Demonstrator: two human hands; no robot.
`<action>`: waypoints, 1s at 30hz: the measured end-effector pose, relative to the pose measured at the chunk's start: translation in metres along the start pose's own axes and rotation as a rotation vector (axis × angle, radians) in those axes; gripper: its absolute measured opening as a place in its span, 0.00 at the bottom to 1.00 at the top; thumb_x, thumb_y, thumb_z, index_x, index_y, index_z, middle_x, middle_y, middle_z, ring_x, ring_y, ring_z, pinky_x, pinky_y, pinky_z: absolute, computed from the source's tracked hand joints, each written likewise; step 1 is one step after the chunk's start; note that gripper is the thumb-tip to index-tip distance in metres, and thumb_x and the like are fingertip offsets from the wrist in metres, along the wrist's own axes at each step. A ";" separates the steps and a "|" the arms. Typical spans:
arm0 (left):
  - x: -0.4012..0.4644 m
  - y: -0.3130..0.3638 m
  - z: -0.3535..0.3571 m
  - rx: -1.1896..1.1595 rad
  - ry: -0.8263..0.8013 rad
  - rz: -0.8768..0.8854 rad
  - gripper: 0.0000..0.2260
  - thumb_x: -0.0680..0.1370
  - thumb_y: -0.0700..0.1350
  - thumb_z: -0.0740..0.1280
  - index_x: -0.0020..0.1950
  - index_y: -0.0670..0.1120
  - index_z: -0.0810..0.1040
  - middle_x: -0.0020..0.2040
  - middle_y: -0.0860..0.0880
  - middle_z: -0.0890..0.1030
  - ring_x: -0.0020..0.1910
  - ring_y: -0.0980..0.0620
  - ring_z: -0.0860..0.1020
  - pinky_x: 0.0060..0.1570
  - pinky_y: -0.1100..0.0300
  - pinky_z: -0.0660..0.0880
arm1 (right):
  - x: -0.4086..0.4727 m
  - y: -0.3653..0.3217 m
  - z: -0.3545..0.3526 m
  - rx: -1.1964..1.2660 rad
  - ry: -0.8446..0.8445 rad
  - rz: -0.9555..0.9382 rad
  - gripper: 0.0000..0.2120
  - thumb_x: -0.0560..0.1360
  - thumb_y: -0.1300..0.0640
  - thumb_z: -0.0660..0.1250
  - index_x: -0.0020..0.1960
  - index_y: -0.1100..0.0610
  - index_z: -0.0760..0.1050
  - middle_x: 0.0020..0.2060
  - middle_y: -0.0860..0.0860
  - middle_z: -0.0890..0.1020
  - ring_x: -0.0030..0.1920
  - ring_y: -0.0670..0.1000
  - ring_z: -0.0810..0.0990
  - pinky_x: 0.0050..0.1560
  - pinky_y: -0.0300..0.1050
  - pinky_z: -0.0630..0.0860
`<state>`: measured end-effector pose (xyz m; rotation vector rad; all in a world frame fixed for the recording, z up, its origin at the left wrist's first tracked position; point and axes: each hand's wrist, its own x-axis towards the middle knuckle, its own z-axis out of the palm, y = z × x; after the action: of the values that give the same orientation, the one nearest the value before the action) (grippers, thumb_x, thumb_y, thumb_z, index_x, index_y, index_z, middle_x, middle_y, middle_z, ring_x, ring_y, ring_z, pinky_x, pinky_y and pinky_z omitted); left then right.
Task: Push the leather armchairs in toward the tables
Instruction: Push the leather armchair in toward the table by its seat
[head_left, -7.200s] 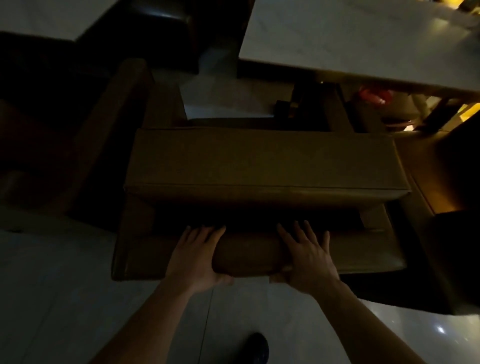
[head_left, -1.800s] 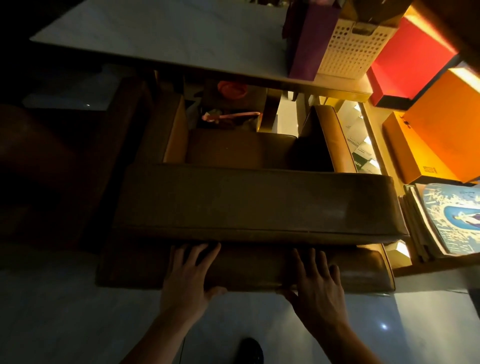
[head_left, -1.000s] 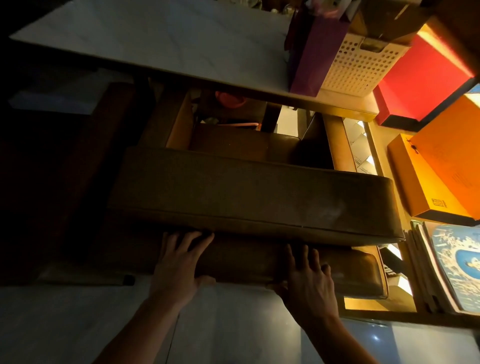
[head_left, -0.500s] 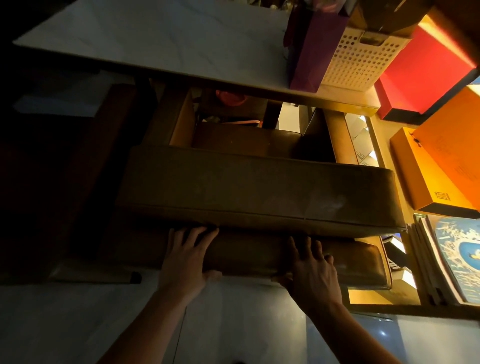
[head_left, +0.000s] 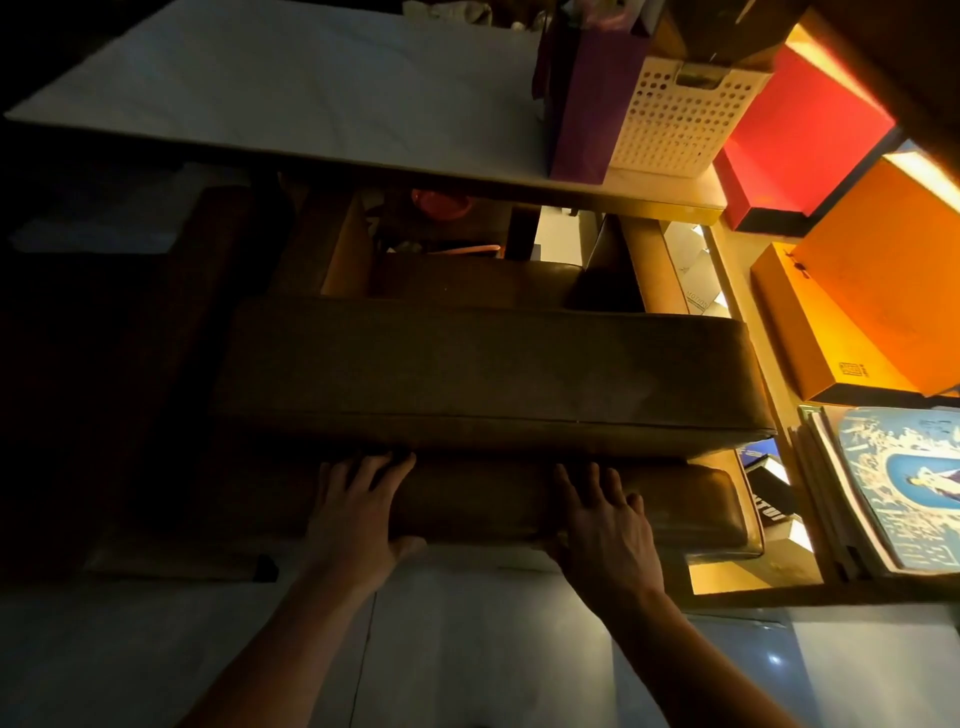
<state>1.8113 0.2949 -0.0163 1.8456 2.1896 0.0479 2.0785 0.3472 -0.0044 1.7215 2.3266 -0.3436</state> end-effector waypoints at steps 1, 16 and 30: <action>0.000 -0.001 0.000 -0.002 -0.006 0.004 0.42 0.71 0.66 0.69 0.79 0.61 0.51 0.76 0.56 0.57 0.74 0.45 0.53 0.75 0.44 0.53 | -0.001 0.000 0.001 -0.002 -0.001 0.003 0.44 0.75 0.32 0.61 0.80 0.48 0.41 0.80 0.58 0.49 0.79 0.65 0.48 0.76 0.65 0.56; -0.028 -0.030 0.007 -0.072 0.022 0.065 0.41 0.70 0.64 0.72 0.78 0.60 0.57 0.74 0.56 0.63 0.73 0.45 0.56 0.74 0.44 0.57 | -0.033 -0.030 0.021 -0.010 -0.043 0.080 0.43 0.76 0.31 0.56 0.80 0.48 0.38 0.80 0.60 0.45 0.79 0.65 0.43 0.77 0.66 0.51; -0.022 -0.036 0.010 -0.068 0.030 0.088 0.40 0.70 0.64 0.72 0.78 0.60 0.58 0.74 0.55 0.63 0.72 0.45 0.55 0.72 0.42 0.61 | -0.028 -0.030 0.021 -0.067 -0.003 0.080 0.44 0.75 0.30 0.58 0.80 0.47 0.40 0.80 0.60 0.49 0.79 0.65 0.48 0.75 0.66 0.59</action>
<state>1.7825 0.2656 -0.0286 1.9143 2.0983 0.1666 2.0589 0.3065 -0.0139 1.7750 2.2328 -0.2505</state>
